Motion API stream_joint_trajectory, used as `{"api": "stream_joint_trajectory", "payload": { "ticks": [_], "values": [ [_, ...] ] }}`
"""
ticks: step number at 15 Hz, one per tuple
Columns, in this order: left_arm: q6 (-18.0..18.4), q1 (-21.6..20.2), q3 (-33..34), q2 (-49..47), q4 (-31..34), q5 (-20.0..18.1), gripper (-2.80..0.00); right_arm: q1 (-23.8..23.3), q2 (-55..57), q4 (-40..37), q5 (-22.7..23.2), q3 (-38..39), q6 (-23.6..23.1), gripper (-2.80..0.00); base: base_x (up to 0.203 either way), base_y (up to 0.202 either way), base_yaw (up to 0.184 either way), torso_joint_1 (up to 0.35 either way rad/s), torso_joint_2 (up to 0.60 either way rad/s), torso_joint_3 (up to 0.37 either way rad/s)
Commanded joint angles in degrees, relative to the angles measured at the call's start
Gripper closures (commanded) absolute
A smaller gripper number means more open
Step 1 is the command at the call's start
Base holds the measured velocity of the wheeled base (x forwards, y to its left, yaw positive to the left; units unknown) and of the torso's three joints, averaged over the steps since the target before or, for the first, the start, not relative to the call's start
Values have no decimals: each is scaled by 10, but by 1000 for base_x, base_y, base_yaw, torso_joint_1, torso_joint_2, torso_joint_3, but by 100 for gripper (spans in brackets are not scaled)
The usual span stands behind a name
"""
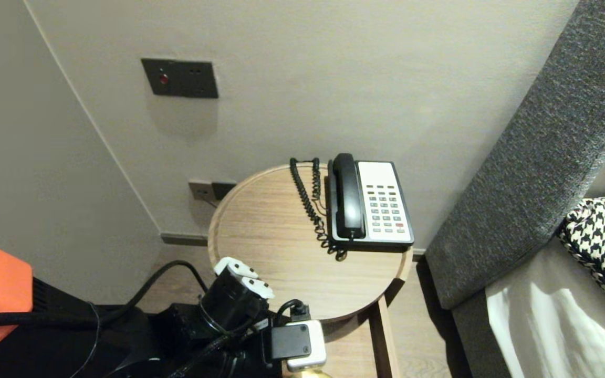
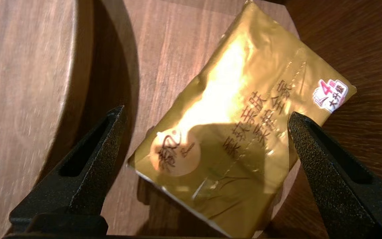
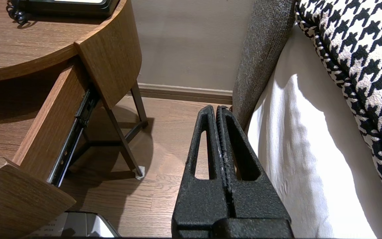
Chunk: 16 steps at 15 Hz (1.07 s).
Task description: Take the tissue out of the drawer one by one and place them on the table
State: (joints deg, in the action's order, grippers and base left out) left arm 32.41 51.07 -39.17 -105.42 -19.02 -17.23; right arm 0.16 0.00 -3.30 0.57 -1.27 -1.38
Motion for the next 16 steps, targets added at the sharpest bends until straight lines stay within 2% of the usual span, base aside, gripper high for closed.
{"api": "stream_joint_trajectory", "payload": {
  "ticks": [1, 9, 16],
  "values": [
    [1, 6, 4, 0, 0, -1, -280, 0, 1, 0, 0, -1, 0, 0, 0, 0, 0, 0, 0, 0],
    [-1, 10, 29, -5, -1, -4, -280, 0, 1, 0, 0, 0, 0, 0, 0, 0, 0, 0, 0, 0],
    [-1, 10, 24, -29, -8, -7, -280, 0, 1, 0, 0, -1, 0, 0, 0, 0, 0, 0, 0, 0]
  ]
}}
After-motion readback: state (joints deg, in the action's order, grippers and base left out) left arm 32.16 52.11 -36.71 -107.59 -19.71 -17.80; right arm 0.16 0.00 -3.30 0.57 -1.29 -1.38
